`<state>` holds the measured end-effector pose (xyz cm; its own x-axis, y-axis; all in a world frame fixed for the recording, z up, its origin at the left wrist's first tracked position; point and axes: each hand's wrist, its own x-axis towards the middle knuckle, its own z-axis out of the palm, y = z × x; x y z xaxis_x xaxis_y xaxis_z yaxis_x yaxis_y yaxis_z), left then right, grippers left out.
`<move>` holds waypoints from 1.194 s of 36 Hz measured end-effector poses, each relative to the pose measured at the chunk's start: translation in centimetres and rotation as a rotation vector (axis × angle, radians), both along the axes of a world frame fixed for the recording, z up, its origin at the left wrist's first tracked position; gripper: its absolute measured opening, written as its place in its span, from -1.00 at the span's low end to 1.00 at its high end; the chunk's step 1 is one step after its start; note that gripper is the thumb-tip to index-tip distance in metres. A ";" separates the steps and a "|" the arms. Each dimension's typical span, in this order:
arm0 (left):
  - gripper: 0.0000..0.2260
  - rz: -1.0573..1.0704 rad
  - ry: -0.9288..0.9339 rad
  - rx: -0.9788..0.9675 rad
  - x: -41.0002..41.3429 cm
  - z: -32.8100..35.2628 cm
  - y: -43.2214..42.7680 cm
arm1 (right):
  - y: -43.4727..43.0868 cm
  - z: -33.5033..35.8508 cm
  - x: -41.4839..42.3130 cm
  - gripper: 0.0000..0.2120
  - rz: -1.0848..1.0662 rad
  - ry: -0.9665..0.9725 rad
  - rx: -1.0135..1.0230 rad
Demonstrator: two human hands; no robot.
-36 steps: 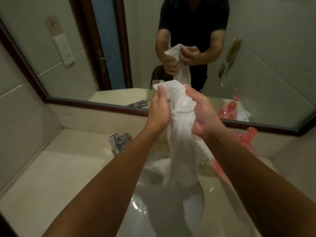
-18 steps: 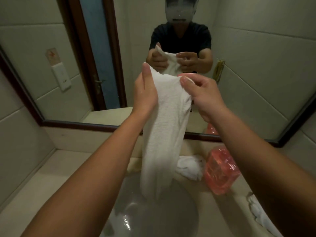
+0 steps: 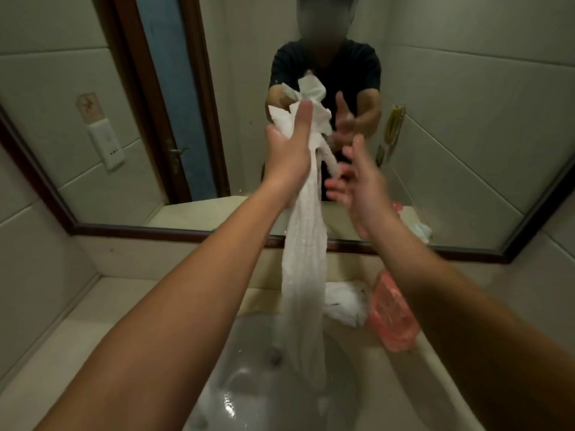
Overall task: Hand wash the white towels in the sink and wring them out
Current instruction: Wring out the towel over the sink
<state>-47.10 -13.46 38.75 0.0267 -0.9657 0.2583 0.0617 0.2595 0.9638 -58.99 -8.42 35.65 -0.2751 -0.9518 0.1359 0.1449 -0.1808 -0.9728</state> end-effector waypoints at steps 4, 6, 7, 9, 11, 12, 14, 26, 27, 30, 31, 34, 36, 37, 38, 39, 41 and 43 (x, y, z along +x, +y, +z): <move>-0.35 -0.079 0.067 0.173 -0.8 2.3 -1.5 | 2.7 -8.6 1.1 0.02 0.310 0.104 0.201; -0.30 -0.145 0.123 0.264 -0.8 3.0 -2.3 | 2.9 -10.8 1.4 -0.06 0.385 0.150 0.242; -0.26 -0.175 0.134 0.283 -0.8 2.9 -2.7 | 2.7 -11.2 1.5 -0.19 0.387 0.188 0.240; -0.16 -0.236 0.152 0.303 -0.3 1.7 -3.7 | 2.1 -11.2 1.8 -0.47 0.375 0.241 0.242; -0.09 -0.252 0.153 0.303 0.4 -0.3 -4.4 | 1.5 -11.1 2.2 -0.64 0.365 0.185 0.250; -0.10 -0.265 0.138 0.299 1.0 -1.6 -4.2 | 1.3 -11.2 2.4 -0.69 0.360 0.137 0.248; -0.17 -0.305 0.070 0.306 2.5 -4.3 -3.2 | 1.0 -11.1 3.0 -0.72 0.370 0.031 0.230; -0.17 -0.366 -0.182 0.555 6.0 -17.2 4.3 | -1.0 -10.8 3.7 -0.59 0.401 -0.141 0.289; -0.23 -0.358 -0.182 0.492 6.1 -17.1 4.7 | -1.0 -10.8 3.9 -0.57 0.386 -0.154 0.298; -0.32 -0.349 -0.129 0.364 6.5 -16.9 5.3 | -1.3 -10.7 4.2 -0.54 0.396 -0.182 0.319; -0.33 -0.343 -0.107 0.354 6.6 -16.7 5.5 | -1.4 -10.5 4.2 -0.54 0.412 -0.170 0.340; -0.17 -0.344 -0.066 0.366 7.0 -16.0 5.6 | -1.3 -10.3 3.7 -0.38 0.513 -0.179 0.409; -0.07 -0.360 -0.045 0.424 7.1 -15.7 5.6 | -1.0 -10.4 3.3 -0.37 0.553 -0.261 0.452; -0.06 -0.361 -0.048 0.459 7.0 -15.7 5.5 | -0.7 -10.4 3.0 -0.38 0.562 -0.274 0.466; -0.05 -0.359 -0.074 0.484 6.9 -15.8 5.4 | -0.5 -10.5 2.8 -0.37 0.565 -0.227 0.469; -0.06 -0.364 -0.126 0.481 6.7 -15.9 5.4 | -0.2 -10.7 2.7 -0.36 0.554 -0.122 0.464; -0.14 -0.373 -0.228 0.448 6.3 -15.8 5.6 | 0.4 -10.8 2.4 -0.37 0.537 0.095 0.447; -0.17 -0.362 -0.235 0.474 6.0 -15.8 5.9 | 0.8 -10.9 2.3 -0.31 0.582 0.105 0.473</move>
